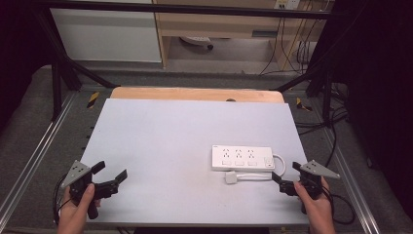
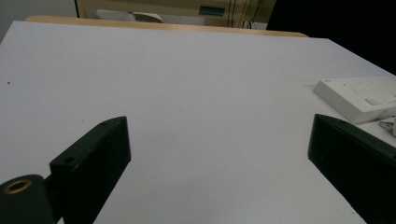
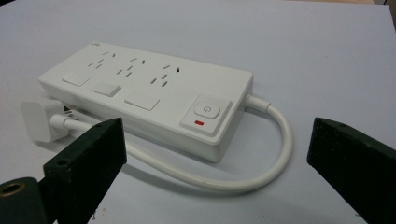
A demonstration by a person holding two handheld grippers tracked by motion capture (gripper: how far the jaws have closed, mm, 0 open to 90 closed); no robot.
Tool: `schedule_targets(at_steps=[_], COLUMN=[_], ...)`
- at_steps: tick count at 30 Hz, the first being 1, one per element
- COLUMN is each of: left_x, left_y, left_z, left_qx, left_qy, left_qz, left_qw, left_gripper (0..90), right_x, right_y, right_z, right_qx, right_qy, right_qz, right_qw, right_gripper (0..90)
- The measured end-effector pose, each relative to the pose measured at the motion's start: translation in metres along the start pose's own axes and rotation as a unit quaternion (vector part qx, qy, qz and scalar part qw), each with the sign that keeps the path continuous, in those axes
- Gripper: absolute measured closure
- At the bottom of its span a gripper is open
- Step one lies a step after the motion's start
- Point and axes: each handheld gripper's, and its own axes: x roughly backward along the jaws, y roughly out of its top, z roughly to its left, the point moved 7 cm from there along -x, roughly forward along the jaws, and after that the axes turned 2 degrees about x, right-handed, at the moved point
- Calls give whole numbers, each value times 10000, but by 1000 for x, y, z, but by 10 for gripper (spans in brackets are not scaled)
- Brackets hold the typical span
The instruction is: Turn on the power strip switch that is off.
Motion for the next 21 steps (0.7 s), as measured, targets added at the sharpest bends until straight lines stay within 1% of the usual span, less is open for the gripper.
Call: schedule_targets(at_steps=[5,8,21], left_x=[-1,-2,-4], left_y=[0,-1,-3], left_z=[-1,-2,-5], left_qx=[-33,-102,-167], left_qy=[-30,-44,-87], left_qz=[20,63,112], left_qw=[10000,9999,9998], left_gripper=[54,54,55], right_x=[1,1,6], right_y=[2,3,11], right_z=[-1,-1,1], right_qx=[14,13,-28], right_qy=[-46,-38,-66], right_qz=[-58,-69,-259], right_qw=[10000,10000,9996], right_gripper=[46,46,43])
